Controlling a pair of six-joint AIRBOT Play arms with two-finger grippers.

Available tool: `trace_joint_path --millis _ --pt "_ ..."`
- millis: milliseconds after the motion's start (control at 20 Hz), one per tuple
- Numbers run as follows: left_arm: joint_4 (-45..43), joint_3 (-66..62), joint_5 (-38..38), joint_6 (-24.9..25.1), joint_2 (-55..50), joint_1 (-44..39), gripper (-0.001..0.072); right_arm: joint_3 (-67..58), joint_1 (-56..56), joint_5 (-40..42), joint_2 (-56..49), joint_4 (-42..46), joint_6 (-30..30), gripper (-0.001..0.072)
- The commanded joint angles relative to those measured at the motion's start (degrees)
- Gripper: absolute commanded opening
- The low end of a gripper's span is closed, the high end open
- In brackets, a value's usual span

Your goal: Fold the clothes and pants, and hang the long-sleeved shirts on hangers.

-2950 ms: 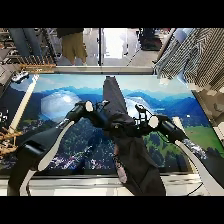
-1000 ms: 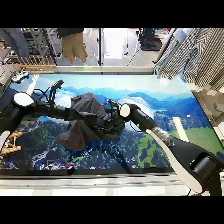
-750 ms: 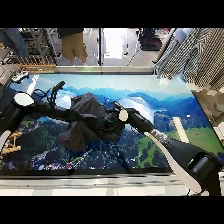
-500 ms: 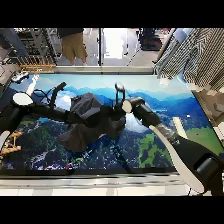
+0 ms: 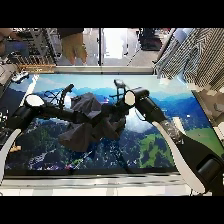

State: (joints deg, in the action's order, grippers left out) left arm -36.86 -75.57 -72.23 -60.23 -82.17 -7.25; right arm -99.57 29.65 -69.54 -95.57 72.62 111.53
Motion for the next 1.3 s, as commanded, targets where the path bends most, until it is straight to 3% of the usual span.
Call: trace_joint_path --millis 0,100,200,300,450,500,550,600,750,850,1050,1250 --pt "0.52 0.02 -0.09 0.31 -0.22 0.39 0.0016 5.81 1.75 3.37 -0.07 -9.84 4.63 0.0538" --pt "0.52 0.02 -1.97 0.33 -0.15 0.57 0.0016 8.33 1.75 14.21 -1.31 -9.79 14.91 0.0521" --pt "0.55 0.02 -3.56 0.72 -0.09 0.57 0.0016 8.44 1.46 16.50 -4.11 -9.35 24.44 0.0490" --pt "0.70 0.02 -3.69 0.74 0.39 0.57 0.0016 8.44 2.86 15.21 -7.26 -9.40 28.89 0.0459" --pt "2.58 0.00 -3.67 1.33 1.29 0.70 0.0016 8.44 6.64 14.40 -11.80 -9.70 29.46 0.0458" --pt "3.08 0.00 -3.67 1.33 1.62 0.81 0.0016 8.44 7.58 13.55 -12.76 -9.07 29.29 0.0358" --pt "2.89 0.00 -3.67 1.33 1.95 0.98 0.0016 8.41 8.20 11.54 -12.79 -6.51 27.67 0.0088" --pt "2.62 0.00 -3.50 1.33 2.23 1.22 0.0016 8.04 8.55 8.28 -11.93 -3.06 25.24 0.0034" --pt "2.82 0.00 -1.68 -0.17 2.27 2.95 0.0015 3.41 8.41 -10.58 -5.60 13.73 10.62 0.0029" --pt "5.77 0.00 -1.46 -1.22 2.62 3.28 0.0014 -2.43 7.17 -18.82 1.14 21.84 4.57 0.0026" --pt "23.96 0.00 2.60 3.17 6.51 1.27 0.0013 -21.66 2.97 -21.09 10.99 20.04 -0.50 0.0017" --pt "23.63 2.64 15.23 2.67 9.84 -6.82 0.0014 -19.47 3.30 -20.28 15.21 17.18 -4.66 0.0017"
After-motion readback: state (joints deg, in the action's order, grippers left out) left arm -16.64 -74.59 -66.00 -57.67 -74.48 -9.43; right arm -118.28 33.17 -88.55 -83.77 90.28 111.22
